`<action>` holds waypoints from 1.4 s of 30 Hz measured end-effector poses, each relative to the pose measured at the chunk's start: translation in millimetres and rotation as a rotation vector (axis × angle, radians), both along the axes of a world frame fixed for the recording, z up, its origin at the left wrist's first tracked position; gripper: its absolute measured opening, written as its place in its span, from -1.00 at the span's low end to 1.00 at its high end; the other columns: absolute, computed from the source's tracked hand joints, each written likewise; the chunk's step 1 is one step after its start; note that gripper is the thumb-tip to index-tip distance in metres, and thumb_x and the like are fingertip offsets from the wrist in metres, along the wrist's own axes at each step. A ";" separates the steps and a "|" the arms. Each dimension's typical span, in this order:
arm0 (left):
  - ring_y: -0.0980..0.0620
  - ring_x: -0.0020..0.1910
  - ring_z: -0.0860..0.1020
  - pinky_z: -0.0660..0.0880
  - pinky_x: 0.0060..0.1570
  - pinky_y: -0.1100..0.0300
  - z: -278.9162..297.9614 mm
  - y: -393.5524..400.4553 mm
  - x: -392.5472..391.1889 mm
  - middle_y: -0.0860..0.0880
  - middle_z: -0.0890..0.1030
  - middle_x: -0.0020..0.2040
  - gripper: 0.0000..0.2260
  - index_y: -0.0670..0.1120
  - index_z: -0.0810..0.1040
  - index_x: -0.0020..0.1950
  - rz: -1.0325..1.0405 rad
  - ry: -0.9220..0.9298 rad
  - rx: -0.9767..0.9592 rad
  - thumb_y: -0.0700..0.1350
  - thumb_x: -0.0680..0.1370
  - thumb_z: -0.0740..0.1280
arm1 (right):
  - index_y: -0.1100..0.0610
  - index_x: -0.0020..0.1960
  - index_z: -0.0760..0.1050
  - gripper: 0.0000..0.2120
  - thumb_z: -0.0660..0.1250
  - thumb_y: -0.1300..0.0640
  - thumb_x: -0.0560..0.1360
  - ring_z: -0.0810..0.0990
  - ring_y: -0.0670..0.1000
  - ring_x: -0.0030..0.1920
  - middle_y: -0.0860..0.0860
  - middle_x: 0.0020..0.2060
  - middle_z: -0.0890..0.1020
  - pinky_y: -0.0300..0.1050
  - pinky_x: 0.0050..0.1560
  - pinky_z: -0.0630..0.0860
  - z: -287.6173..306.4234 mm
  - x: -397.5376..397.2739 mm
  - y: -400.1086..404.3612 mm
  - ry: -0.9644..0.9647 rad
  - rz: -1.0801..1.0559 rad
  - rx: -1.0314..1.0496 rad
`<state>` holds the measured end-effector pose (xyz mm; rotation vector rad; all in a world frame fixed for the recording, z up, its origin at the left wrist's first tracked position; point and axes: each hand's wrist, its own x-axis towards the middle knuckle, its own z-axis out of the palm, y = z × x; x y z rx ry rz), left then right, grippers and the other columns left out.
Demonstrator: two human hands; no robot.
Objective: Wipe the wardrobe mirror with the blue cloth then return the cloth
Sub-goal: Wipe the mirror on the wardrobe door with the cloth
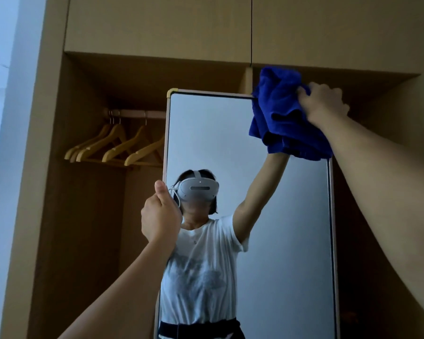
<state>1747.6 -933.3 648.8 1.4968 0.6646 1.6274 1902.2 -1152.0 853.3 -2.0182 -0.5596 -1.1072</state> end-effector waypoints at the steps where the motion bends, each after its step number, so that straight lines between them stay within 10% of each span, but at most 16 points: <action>1: -0.16 -0.03 0.55 0.48 0.05 -0.08 -1.1 -0.3 -0.7 -0.07 0.55 -0.15 -0.50 -0.04 0.45 -0.23 0.003 0.002 0.002 0.20 0.62 -0.11 | 0.11 0.36 0.34 -0.55 -0.06 -0.12 0.64 0.25 0.21 0.37 0.14 0.33 0.38 0.25 0.26 0.27 -8.1 1.4 -0.2 -0.015 0.010 0.062; 4: -0.16 -0.01 0.55 0.48 0.06 -0.09 -2.1 -0.4 -2.0 -0.09 0.56 -0.11 -0.46 -0.10 0.54 -0.05 0.002 0.008 0.017 0.20 0.62 -0.12 | 0.12 0.42 0.28 -0.62 0.01 0.04 0.64 0.24 0.19 0.40 0.07 0.42 0.30 0.20 0.27 0.30 -32.1 8.9 1.8 -0.059 0.072 0.270; 9: -0.15 -0.09 0.55 0.48 -0.02 -0.04 -2.2 -1.4 -2.3 -0.04 0.50 -0.25 -0.50 -0.01 0.38 -0.32 0.003 0.003 0.043 0.21 0.62 -0.12 | 0.09 0.46 0.23 -0.56 0.05 0.18 0.58 0.38 0.20 0.34 0.05 0.40 0.37 0.13 0.32 0.34 -66.1 22.5 -5.8 0.017 0.275 0.507; 17: -0.19 -0.02 0.55 0.48 0.08 -0.12 -2.2 3.6 0.6 -0.13 0.57 -0.10 -0.49 -0.08 0.46 -0.16 0.012 0.010 0.031 0.22 0.62 -0.12 | 0.19 0.43 0.25 -0.56 0.17 0.04 0.62 0.40 0.17 0.29 0.14 0.33 0.39 0.05 0.26 0.36 -95.7 40.4 -19.6 -0.001 -0.081 0.360; 25: -0.19 -0.09 0.56 0.50 0.03 -0.12 -2.2 -0.1 -1.6 -0.14 0.57 -0.15 -0.47 -0.06 0.41 -0.28 0.024 0.004 0.042 0.24 0.61 -0.13 | -0.09 0.55 -0.13 -0.22 0.15 -0.31 0.49 0.05 0.25 0.47 0.04 0.54 -0.07 0.29 0.38 0.15 -95.1 5.0 5.4 0.186 0.190 0.290; 32: -0.18 -0.09 0.56 0.50 0.03 -0.13 -2.6 -0.7 -2.0 -0.13 0.56 -0.17 -0.47 -0.07 0.44 -0.22 0.030 0.005 0.045 0.24 0.61 -0.13 | 0.04 0.38 0.31 -0.48 0.33 -0.03 0.48 0.45 0.17 0.21 0.14 0.32 0.37 0.03 0.09 0.46 -97.7 8.5 8.5 -0.202 0.011 0.419; 42: -0.19 -0.09 0.55 0.50 0.03 -0.15 -2.3 0.4 -0.2 -0.13 0.56 -0.17 -0.46 -0.06 0.42 -0.26 0.053 0.002 0.044 0.26 0.60 -0.13 | -0.06 0.48 0.17 -0.39 0.27 -0.14 0.49 0.29 0.20 0.35 0.06 0.47 0.20 0.11 0.27 0.31 -68.8 -14.2 38.7 -0.438 -0.027 -0.012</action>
